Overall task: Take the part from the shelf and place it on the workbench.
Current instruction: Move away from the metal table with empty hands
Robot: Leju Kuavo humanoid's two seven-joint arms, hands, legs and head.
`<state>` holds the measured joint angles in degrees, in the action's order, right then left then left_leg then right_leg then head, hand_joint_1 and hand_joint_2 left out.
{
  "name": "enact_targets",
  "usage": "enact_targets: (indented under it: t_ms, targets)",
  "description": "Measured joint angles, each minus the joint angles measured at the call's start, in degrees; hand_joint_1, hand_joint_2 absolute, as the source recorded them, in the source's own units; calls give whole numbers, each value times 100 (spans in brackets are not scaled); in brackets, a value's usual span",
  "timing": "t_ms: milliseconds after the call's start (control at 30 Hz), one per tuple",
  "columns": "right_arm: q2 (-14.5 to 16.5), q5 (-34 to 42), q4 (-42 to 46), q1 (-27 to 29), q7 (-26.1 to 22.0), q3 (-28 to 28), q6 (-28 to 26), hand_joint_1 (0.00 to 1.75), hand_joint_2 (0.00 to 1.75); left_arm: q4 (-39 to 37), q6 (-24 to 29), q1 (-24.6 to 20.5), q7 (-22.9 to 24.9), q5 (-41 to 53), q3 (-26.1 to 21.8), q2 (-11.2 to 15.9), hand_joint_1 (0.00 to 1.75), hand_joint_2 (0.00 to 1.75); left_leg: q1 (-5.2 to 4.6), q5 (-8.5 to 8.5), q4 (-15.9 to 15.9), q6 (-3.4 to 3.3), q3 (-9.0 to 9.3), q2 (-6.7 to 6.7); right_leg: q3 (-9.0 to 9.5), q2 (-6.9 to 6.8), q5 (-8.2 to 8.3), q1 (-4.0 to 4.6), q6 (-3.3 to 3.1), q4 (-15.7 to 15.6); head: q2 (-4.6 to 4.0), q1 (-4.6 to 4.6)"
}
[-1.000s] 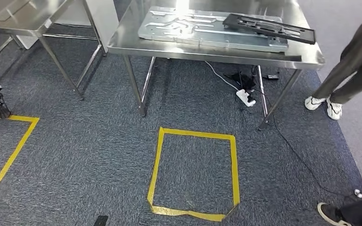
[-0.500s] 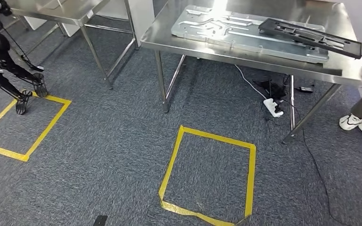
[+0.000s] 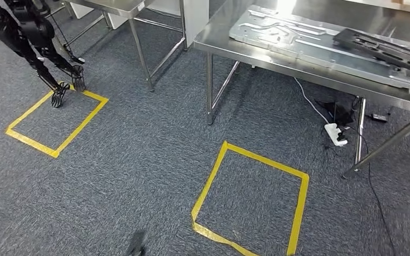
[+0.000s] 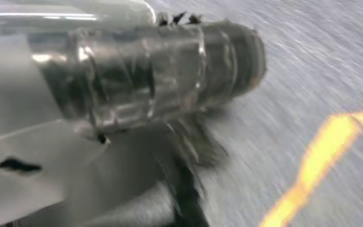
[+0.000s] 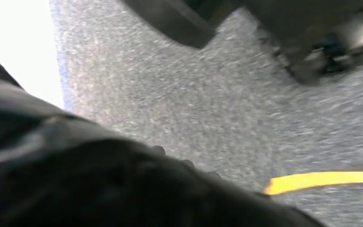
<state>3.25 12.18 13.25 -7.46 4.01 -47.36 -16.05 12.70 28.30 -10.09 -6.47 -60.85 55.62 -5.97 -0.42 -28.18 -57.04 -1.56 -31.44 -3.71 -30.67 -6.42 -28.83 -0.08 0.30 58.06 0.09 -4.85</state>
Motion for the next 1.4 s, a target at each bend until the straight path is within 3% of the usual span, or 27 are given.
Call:
enact_targets:
  t_ms: [67, 133, 167, 200, 233, 267, 333, 367, 433, 500, 567, 633, 700, 733, 800, 900, 933, 1000, 1067, 1167, 1200, 1267, 1333, 1400]
  targets:
    - [-33, 37, -14, 63, -55, -1, -21, 0, 0, -35, -60, 162, -22, -65, -2, 133, 0, 0, 44, 57, 74, -49, 34, 130, -94, 230, -189, -28, 55, 225, 0, 5]
    - [-52, 47, -22, 97, -76, -1, -26, 0, 0, -63, -44, 204, 43, -97, -2, 216, 0, 0, 56, 94, 97, -87, 18, 289, -410, 523, -544, -70, 85, 902, 0, 15]
    - [-57, 48, -25, 114, -77, -1, -21, 0, 0, -68, -23, 211, 89, -111, -2, 229, 0, 0, 58, 100, 92, -96, 6, 376, -590, 578, -681, -80, 96, 1274, 0, 19]
    - [-62, 46, -26, 129, -75, -4, -12, 0, 0, -68, 1, 230, 131, -123, -2, 231, 0, 0, 62, 99, 82, -95, 2, 468, -710, 601, -715, -90, 113, 1508, 0, 20]
    - [-66, 43, -27, 143, -71, -14, -3, 0, 0, -67, 29, 257, 172, -135, -2, 233, 0, 0, 73, 93, 61, -86, 0, 560, -731, 614, -632, -106, 132, 1528, 0, 21]
    - [-73, 39, -28, 155, -67, -30, -6, 0, 0, -67, 50, 285, 210, -144, -3, 237, 0, 0, 91, 80, 26, -65, -3, 652, -646, 636, -452, -129, 153, 1322, 0, 21]
    - [-85, 12, -30, 166, -102, -58, -170, 0, 0, -68, 60, 322, 281, -140, -4, 256, 0, 0, 123, 24, -95, 21, -49, 823, -342, 841, -126, -189, 195, 626, 0, 31]
    - [-88, -16, -31, 164, -157, -65, -390, 0, 0, -68, 45, 326, 324, -142, -4, 271, 0, 0, 130, -5, -163, 72, -96, 896, -239, 966, -62, -207, 190, 390, 0, 41]
    - [-85, -82, -30, 148, -306, -66, -1065, 0, 0, -68, -7, 330, 410, -148, -4, 301, 0, 0, 135, -14, -233, 163, -188, 1014, -196, 1089, -96, -201, 136, 285, 0, 54]
    - [-87, -128, -30, 128, -391, -66, -1650, 0, 0, -68, -81, 363, 436, -142, -4, 315, 0, 0, 157, 12, -232, 227, -242, 1070, -197, 962, -78, -190, 39, 290, 0, 49]
    - [-98, -144, -30, 118, -400, -67, -1921, 0, 0, -68, -195, 394, 379, -133, -4, 327, 0, 0, 150, -97, -435, 267, -356, 840, -183, 830, -54, -192, -39, 260, 0, 23]
    - [-108, -108, -31, 141, -391, -68, -2011, 0, 0, -68, -374, 393, 311, -118, -4, 336, 0, 0, 137, -398, -1034, 291, -645, 532, -174, 676, -50, -162, -84, 242, 0, -12]
    - [-132, -8, -32, 180, -362, -68, -2032, 0, 0, -68, -591, 387, 273, -32, -4, 348, 0, 0, 138, -607, -1616, 292, -933, 442, -174, 496, -61, -115, -112, 242, 0, -22]
    - [-148, 45, -33, 189, -332, -68, -2033, 0, 0, -68, -654, 390, 253, 26, -4, 356, 0, 0, 133, -578, -1678, 273, -958, 425, -172, 414, -67, -93, -121, 242, 0, -22]
    - [-185, 153, -33, 184, -239, -68, -2019, 0, 0, -68, -708, 396, 193, 131, -3, 383, 0, 0, 97, -275, -1204, 183, -693, 350, -158, 287, -76, -57, -133, 238, 0, -23]
    - [-229, 256, -34, 178, -110, -68, -1983, 0, 0, -68, -725, 370, 131, 259, 5, 439, 0, 0, -29, -4, -309, 12, -230, -4, -117, 123, -86, -21, -114, 209, 0, -21]
    - [-240, 269, -35, 181, -81, -68, -1975, 0, 0, -68, -732, 360, 134, 301, 13, 450, 0, 0, -61, -14, -221, -18, -204, -48, -102, 65, -86, -21, -93, 189, 0, -21]
    - [-250, 275, -36, 181, -28, -68, -1965, 0, 0, -68, -746, 359, 185, 390, 39, 448, 0, 0, -87, 19, -154, -55, -204, 71, -55, -54, -78, -25, -35, 131, 0, -28]
    - [-275, 276, -36, 175, 18, -68, -1957, 0, 0, -67, -790, 379, 289, 459, 61, 420, 0, 0, -43, 93, -29, -66, -130, 192, -70, 39, -186, -30, 27, 236, 0, -22]
    - [-353, 314, -37, 191, 63, -68, -1932, 0, 0, -66, -954, 355, 537, 578, 187, 361, 0, 0, 3, 174, 65, -92, -80, 382, -463, 444, -632, -53, 98, 1105, 0, 12]
    - [-375, 344, -38, 201, 70, -68, -1928, 0, 0, -66, -997, 345, 631, 622, 257, 343, 0, 0, 4, 179, 57, -99, -86, 455, -600, 509, -710, -58, 112, 1373, 0, 18]
    - [-400, 453, -38, 213, 41, -68, -1939, 0, 0, -66, -1009, 343, 805, 682, 363, 313, 0, 0, 15, 167, 26, -90, -86, 620, -658, 580, -566, -70, 133, 1411, 0, 19]
    - [-416, 614, -38, 214, -53, -60, -1960, 0, 0, -66, -965, 350, 948, 683, 422, 289, 0, 0, 38, 132, -39, -53, -93, 781, -418, 726, -193, -106, 146, 824, 0, 20]
    - [-422, 748, -38, 218, -139, -42, -1974, 0, 0, -66, -932, 346, 1034, 652, 448, 278, 0, 0, 38, 86, -138, 7, -144, 926, -195, 947, -27, -142, 125, 302, 0, 31]
